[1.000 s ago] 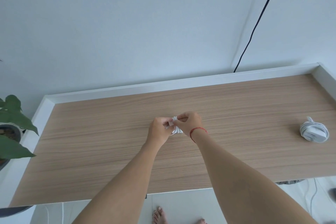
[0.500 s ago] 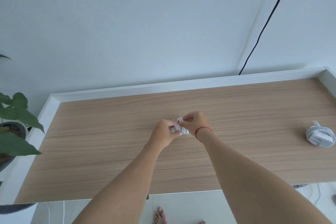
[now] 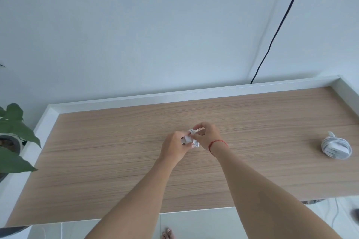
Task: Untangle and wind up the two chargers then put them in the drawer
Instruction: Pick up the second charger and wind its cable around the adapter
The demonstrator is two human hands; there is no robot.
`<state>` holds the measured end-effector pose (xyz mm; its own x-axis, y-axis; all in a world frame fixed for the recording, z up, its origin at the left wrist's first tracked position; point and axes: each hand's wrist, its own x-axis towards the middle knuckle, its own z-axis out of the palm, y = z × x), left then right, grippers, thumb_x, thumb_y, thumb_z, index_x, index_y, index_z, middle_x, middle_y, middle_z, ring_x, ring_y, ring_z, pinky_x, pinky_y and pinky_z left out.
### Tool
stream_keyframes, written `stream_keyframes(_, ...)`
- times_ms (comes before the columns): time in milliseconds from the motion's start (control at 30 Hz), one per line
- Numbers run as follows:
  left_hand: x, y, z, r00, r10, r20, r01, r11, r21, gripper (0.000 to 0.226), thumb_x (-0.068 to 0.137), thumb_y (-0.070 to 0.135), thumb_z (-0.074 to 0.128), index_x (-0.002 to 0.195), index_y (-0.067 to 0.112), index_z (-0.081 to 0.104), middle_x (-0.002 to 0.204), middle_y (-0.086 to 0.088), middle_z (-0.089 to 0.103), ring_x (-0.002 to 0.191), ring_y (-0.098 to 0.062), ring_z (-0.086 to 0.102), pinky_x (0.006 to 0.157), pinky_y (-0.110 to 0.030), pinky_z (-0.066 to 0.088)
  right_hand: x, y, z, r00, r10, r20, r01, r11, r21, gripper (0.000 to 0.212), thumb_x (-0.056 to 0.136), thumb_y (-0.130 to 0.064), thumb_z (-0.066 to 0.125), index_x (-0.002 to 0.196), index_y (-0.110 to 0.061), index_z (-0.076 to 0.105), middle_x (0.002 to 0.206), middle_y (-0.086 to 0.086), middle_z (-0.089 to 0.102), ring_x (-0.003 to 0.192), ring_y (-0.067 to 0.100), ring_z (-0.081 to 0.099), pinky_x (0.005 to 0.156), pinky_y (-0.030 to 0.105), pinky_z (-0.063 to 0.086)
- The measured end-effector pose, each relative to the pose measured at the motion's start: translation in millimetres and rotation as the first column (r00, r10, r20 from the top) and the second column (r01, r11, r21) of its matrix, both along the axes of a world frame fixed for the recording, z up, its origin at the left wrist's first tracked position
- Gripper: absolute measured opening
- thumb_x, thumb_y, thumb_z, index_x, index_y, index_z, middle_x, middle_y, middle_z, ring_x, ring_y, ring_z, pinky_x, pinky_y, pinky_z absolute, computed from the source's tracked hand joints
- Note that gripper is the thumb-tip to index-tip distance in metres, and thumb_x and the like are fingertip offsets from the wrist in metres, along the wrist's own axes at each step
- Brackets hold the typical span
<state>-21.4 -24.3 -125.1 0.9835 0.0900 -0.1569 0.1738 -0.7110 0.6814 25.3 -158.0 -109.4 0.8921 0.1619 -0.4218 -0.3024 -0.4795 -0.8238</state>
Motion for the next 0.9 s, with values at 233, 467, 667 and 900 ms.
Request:
stream_keyframes(233, 2, 2, 0, 0.999, 0.053, -0.005, -0.053, 0.998, -0.032, 0.021, 0.07, 0.025, 0.083, 0.089, 0.019, 0.075, 0.075, 0.006, 0.067, 0.068, -0.011, 0.059, 0.066, -0.031, 0.05, 1, 0, 6, 0.999, 0.024, -0.041, -0.024, 1.0, 0.003, 0.029, 0.08, -0.019, 0.075, 0.105, -0.021, 0.059, 0.099, 0.004, 0.068, 0.089, 0.018, 0.063, 0.059, 0.022, 0.044)
stream_keyframes(467, 4, 5, 1, 0.999, 0.027, -0.042, -0.03, 0.997, -0.071, 0.019, 0.074, 0.024, 0.081, 0.091, 0.018, 0.074, 0.083, 0.007, 0.069, 0.077, -0.011, 0.064, 0.073, -0.032, 0.053, 1, 1, -3, 1.0, -0.011, -0.014, 0.011, 1.0, -0.009, 0.019, 0.081, -0.018, 0.072, 0.095, -0.023, 0.06, 0.09, 0.001, 0.067, 0.081, 0.017, 0.062, 0.064, 0.026, 0.045)
stream_keyframes(667, 5, 3, -1, 0.997, 0.066, -0.051, -0.073, 0.983, -0.168, 0.018, 0.073, 0.019, 0.082, 0.09, 0.015, 0.077, 0.096, -0.002, 0.074, 0.086, -0.016, 0.068, 0.082, -0.035, 0.054, 6, -2, -3, 0.997, 0.073, -0.001, -0.073, 0.997, -0.029, 0.017, 0.086, -0.013, 0.065, 0.099, -0.02, 0.058, 0.081, -0.001, 0.061, 0.073, 0.014, 0.058, 0.058, 0.02, 0.042)
stream_keyframes(900, 1, -5, -1, 0.992, 0.116, -0.058, -0.122, 0.985, -0.125, 0.017, 0.086, 0.016, 0.071, 0.1, 0.007, 0.074, 0.107, 0.0, 0.07, 0.098, -0.015, 0.066, 0.082, -0.017, 0.049, 9, 3, -4, 0.994, 0.086, 0.068, -0.076, 0.988, -0.134, 0.018, 0.086, -0.007, 0.062, 0.103, -0.011, 0.061, 0.088, 0.005, 0.059, 0.08, 0.018, 0.057, 0.065, 0.025, 0.047)
